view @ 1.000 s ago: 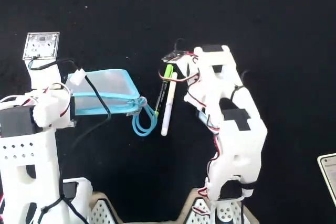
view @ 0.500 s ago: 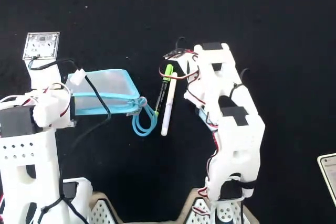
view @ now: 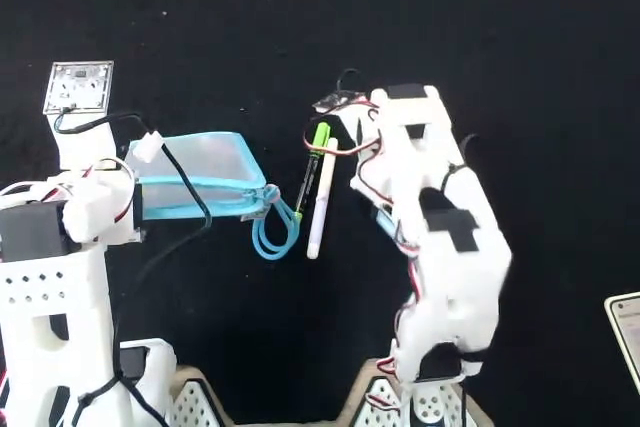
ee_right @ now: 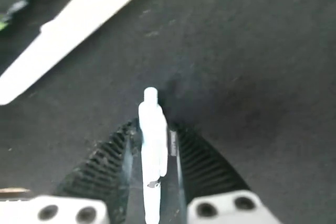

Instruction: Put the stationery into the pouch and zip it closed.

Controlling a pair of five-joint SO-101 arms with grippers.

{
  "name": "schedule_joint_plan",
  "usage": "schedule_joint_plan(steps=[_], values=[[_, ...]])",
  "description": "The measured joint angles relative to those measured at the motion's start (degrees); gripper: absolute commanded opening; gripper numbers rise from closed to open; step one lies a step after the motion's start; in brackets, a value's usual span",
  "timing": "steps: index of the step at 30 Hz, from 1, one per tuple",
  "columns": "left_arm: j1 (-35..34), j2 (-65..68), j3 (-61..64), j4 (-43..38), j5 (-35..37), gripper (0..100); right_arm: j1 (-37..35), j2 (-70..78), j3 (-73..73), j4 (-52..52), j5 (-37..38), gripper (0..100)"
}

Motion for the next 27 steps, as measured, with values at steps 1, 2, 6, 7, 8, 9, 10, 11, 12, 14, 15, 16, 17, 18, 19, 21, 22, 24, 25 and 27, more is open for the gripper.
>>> schedule_joint_plan(steps=[1, 2, 6, 7, 8, 9, 10, 11, 12, 14, 15, 16, 17, 18, 19, 21, 22, 24, 25, 27], values=[[0.0, 0.0, 0.0, 0.0, 0.0, 3, -0.09, -2.64, 1.58, 0.0, 0.0, 1.1], [0.0, 0.0, 0.0, 0.0, 0.0, 3, -0.09, -5.71, 3.08, 0.0, 0.0, 1.1], [0.0, 0.0, 0.0, 0.0, 0.0, 3, 0.09, -20.4, 9.14, 0.0, -1.49, 1.1], [0.0, 0.0, 0.0, 0.0, 0.0, 3, 0.0, -24.35, 10.11, 0.0, -2.29, 1.1], [0.0, 0.0, 0.0, 0.0, 0.0, 3, 0.0, -28.13, 10.46, 0.53, -3.16, 1.1], [0.0, 0.0, 0.0, 0.0, 0.0, 3, 0.0, -32.18, 10.9, 0.53, -3.87, 1.1], [0.0, 0.0, 0.0, 0.0, 0.0, 3, 0.0, -36.22, 11.08, 0.53, -4.66, 1.1], [0.0, 0.0, 0.0, 0.0, 0.0, 3, -0.62, -40.18, 11.16, 0.53, -5.45, 1.1], [0.0, 0.0, 0.0, 0.0, 0.0, 3, -1.58, -44.13, 11.25, 0.53, -6.42, 1.1], [0.0, 0.0, 0.0, 0.0, 0.0, 3, -4.4, -51.78, 12.31, 0.62, -8.44, 1.1], [0.0, 0.0, 0.0, 0.0, 0.0, 3, -6.33, -55.3, 13.01, 0.62, -9.49, 1.1], [0.0, 0.0, 0.0, 0.0, 0.0, 3, -8.44, -58.64, 13.63, 0.62, -10.64, 1.1], [0.0, 0.0, 0.0, 0.0, 0.0, 3, -10.55, -62.07, 14.24, 0.62, -11.69, 1.1], [0.0, 0.0, 0.0, 0.0, 0.0, 3, -12.31, -65.49, 14.95, 0.62, -12.75, 1.1], [0.0, 0.0, 0.0, 0.0, 0.0, 3, -14.07, -68.75, 15.74, 0.44, -13.8, 1.1], [0.0, 0.0, 0.0, 0.0, 0.0, 3, -17.76, -74.81, 17.58, -0.53, -15.91, 1.1], [0.0, 0.0, 0.0, 0.0, 0.0, 3, -19.78, -77.98, 18.64, -1.23, -17.05, 1.1], [0.0, 0.0, 0.0, 0.0, 0.0, 3, -23.47, -84.13, 20.57, -3.08, -18.99, 1.1], [0.0, 0.0, 0.0, 0.0, 0.0, 3, -25.32, -87.12, 21.45, -4.31, -19.87, 1.1], [0.0, 0.0, 0.0, 0.0, 0.0, 3, -29.36, -93.19, 23.74, -7.3, -21.27, 1.1]])
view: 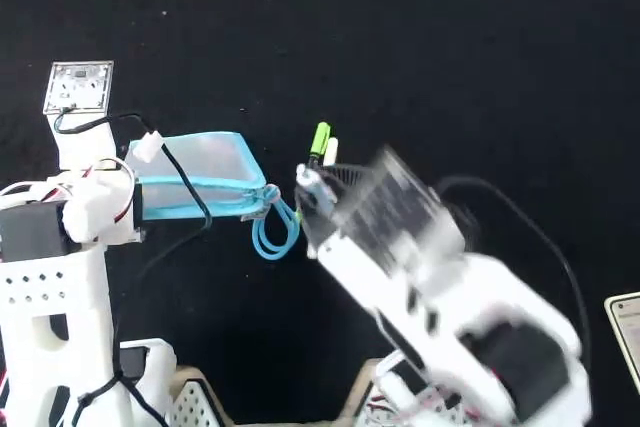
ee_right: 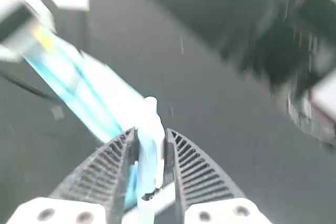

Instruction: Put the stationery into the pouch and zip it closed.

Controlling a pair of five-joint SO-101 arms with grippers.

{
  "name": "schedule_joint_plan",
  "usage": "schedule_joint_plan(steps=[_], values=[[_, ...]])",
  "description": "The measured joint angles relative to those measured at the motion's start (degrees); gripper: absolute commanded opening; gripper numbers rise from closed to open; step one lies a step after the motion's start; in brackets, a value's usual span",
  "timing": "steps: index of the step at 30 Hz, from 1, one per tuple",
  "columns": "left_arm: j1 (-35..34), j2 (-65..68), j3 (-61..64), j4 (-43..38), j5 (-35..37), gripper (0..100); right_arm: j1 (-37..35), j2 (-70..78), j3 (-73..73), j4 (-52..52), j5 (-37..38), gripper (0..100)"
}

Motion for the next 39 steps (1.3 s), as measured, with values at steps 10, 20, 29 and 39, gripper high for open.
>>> schedule_joint_plan(steps=[10, 20, 29, 39], values=[[0.0, 0.0, 0.0, 0.0, 0.0, 3, -14.77, -22.24, 17.85, -22.42, -1.67, 1.1], [0.0, 0.0, 0.0, 0.0, 0.0, 3, -18.11, -28.13, 29.45, -37.1, -1.67, 1.1], [-0.09, -0.09, 0.88, 0.0, 0.0, 3, -20.4, -28.13, 44.31, -55.21, -1.76, 1.1], [-0.09, -0.09, 0.97, 0.0, 0.0, 3, -18.2, -28.48, 54.15, -69.45, -1.85, 1.1]])
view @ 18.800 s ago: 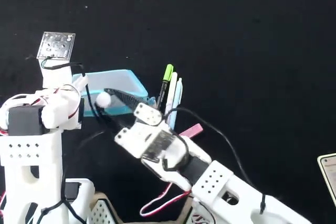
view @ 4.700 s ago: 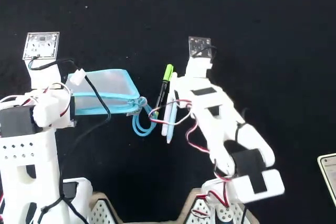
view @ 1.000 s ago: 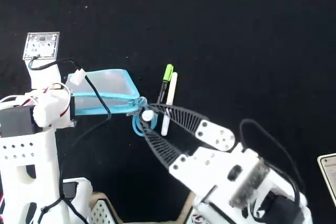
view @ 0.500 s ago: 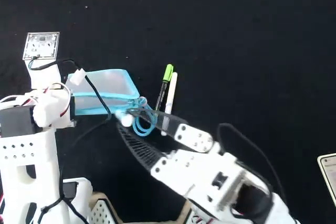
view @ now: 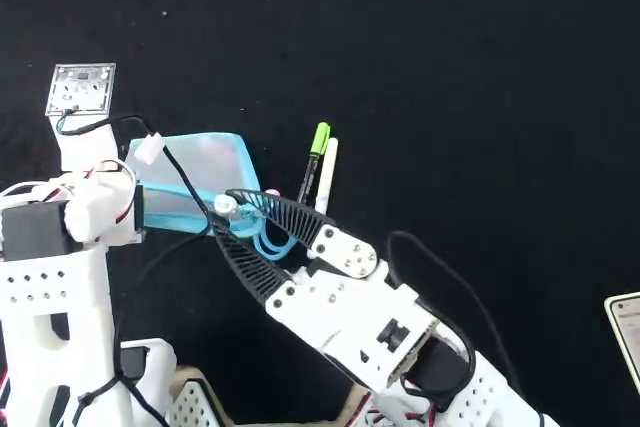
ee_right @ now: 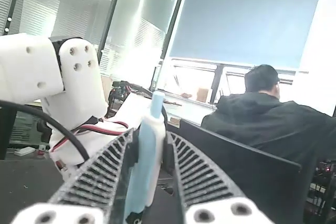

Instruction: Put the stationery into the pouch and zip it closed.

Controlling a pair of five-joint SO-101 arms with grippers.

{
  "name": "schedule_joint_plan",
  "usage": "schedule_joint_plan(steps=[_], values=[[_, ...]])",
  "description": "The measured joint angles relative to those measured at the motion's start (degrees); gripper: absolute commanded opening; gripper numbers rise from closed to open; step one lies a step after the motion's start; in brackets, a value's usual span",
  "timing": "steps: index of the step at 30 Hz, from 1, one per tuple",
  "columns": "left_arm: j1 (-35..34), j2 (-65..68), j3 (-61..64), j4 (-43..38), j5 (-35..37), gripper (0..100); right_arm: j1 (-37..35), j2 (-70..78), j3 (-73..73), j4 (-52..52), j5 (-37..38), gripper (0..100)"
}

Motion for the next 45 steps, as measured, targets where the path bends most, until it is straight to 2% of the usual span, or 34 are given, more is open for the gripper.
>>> schedule_joint_plan(steps=[12, 19, 29, 45], values=[[0.0, 0.0, 0.0, 0.0, 0.0, 3, 0.18, 0.0, -1.32, -0.09, 0.0, 1.1], [0.0, 0.0, 0.0, 0.0, 0.0, 3, 0.7, 0.44, -1.23, -7.56, 0.09, 1.1], [0.0, 0.0, 0.0, 0.0, 0.0, 3, 0.53, 0.35, 5.01, -9.32, 0.09, 1.1], [0.0, 0.0, 0.0, 0.0, 0.0, 3, 0.88, 0.79, 6.68, -12.84, 0.18, 1.1]])
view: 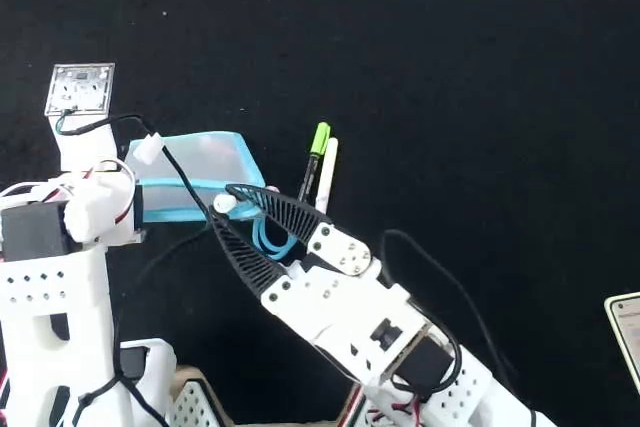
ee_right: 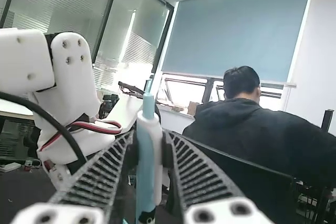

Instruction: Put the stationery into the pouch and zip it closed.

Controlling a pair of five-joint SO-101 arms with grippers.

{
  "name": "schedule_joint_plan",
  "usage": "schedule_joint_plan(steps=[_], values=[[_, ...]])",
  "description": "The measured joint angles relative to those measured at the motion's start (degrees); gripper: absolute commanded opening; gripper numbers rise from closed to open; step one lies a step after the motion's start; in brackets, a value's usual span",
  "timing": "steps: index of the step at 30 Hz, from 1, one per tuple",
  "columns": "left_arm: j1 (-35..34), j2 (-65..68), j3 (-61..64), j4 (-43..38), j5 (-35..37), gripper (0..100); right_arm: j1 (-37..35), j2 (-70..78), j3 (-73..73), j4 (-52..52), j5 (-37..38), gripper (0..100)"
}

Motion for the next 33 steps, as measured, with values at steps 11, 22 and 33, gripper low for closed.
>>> schedule_joint_plan(steps=[11, 22, 33], values=[[0.0, 0.0, 0.0, 0.0, 0.0, 3, 0.0, -0.97, 8.62, -0.7, 0.0, 1.1], [0.0, 0.0, 0.0, 0.0, 0.0, 3, 0.26, -0.62, 11.69, 10.81, 0.09, 10.9], [0.0, 0.0, 0.0, 0.0, 0.0, 3, 0.26, -0.53, 3.52, 26.64, 0.0, 8.4]])
